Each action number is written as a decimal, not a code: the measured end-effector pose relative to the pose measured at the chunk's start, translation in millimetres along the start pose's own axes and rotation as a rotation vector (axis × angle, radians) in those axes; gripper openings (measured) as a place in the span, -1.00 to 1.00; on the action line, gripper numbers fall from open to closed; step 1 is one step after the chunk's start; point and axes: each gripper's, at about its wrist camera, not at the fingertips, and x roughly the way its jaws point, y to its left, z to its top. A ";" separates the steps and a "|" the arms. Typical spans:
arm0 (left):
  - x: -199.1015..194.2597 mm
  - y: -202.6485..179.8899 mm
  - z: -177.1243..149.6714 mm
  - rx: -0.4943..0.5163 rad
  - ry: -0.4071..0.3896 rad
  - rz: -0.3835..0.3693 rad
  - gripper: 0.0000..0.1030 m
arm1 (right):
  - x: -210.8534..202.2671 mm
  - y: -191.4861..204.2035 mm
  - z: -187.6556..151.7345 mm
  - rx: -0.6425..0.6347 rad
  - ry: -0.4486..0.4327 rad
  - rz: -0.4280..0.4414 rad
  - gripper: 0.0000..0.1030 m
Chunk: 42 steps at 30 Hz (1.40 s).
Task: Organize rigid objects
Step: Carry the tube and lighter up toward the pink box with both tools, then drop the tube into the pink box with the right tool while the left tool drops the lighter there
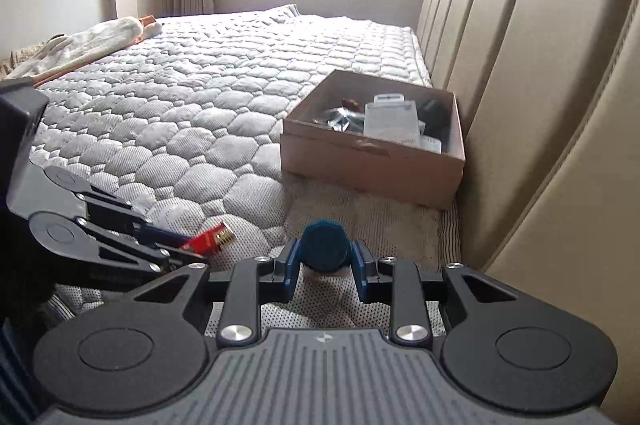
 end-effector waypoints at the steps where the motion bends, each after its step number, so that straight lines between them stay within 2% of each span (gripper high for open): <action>1: -1.0 -0.4 0.0 -0.002 -0.004 -0.007 -0.49 | -1.9 0.0 2.0 -0.001 -0.005 -0.001 -0.48; 13: -19.8 -9.6 11.8 0.012 -0.054 -0.081 -0.49 | -29.0 -3.5 20.6 0.005 -0.072 -0.009 -0.48; 17: -24.5 -8.8 30.4 0.004 -0.066 -0.107 -0.49 | -35.9 -7.1 26.3 0.014 -0.084 -0.011 -0.48; 22: -37.1 5.4 99.8 -0.014 -0.184 -0.090 -0.49 | -37.0 -19.4 53.7 0.043 -0.129 -0.037 -0.48; 26: -29.0 25.3 173.8 -0.115 -0.292 -0.102 -0.49 | -19.9 -36.9 106.8 0.114 -0.154 -0.065 -0.48; 27: -17.1 27.9 192.4 -0.108 -0.293 -0.088 -0.49 | -10.0 -41.0 124.1 0.128 -0.148 -0.086 -0.47; 29: 21.0 35.8 223.0 -0.119 -0.207 -0.052 -0.48 | 17.0 -49.0 159.0 0.133 -0.135 -0.141 -0.31; 30: 40.7 41.4 230.2 -0.151 -0.171 -0.038 -0.48 | 32.7 -52.3 173.4 0.128 -0.123 -0.179 0.09; 31: 57.0 46.2 232.4 -0.177 -0.151 -0.026 -0.48 | 48.5 -56.8 184.7 0.135 -0.106 -0.217 0.28; 33: 76.3 51.7 227.0 -0.203 -0.140 -0.022 -0.49 | 70.4 -67.2 190.4 0.179 -0.068 -0.259 0.28; 35: 80.2 57.4 213.1 -0.232 -0.154 -0.045 -0.49 | 74.0 -75.2 179.3 0.236 -0.060 -0.244 0.28; 38: 64.8 60.4 180.2 -0.229 -0.195 -0.032 -0.49 | 69.8 -72.6 143.7 0.257 -0.095 -0.217 0.43; 40: 48.4 50.9 149.9 -0.180 -0.237 0.035 -0.48 | 68.1 -64.5 113.5 0.219 -0.125 -0.224 0.57; 42: 36.5 38.8 117.2 -0.147 -0.283 0.106 -0.48 | 70.1 -54.8 80.8 0.170 -0.143 -0.240 0.63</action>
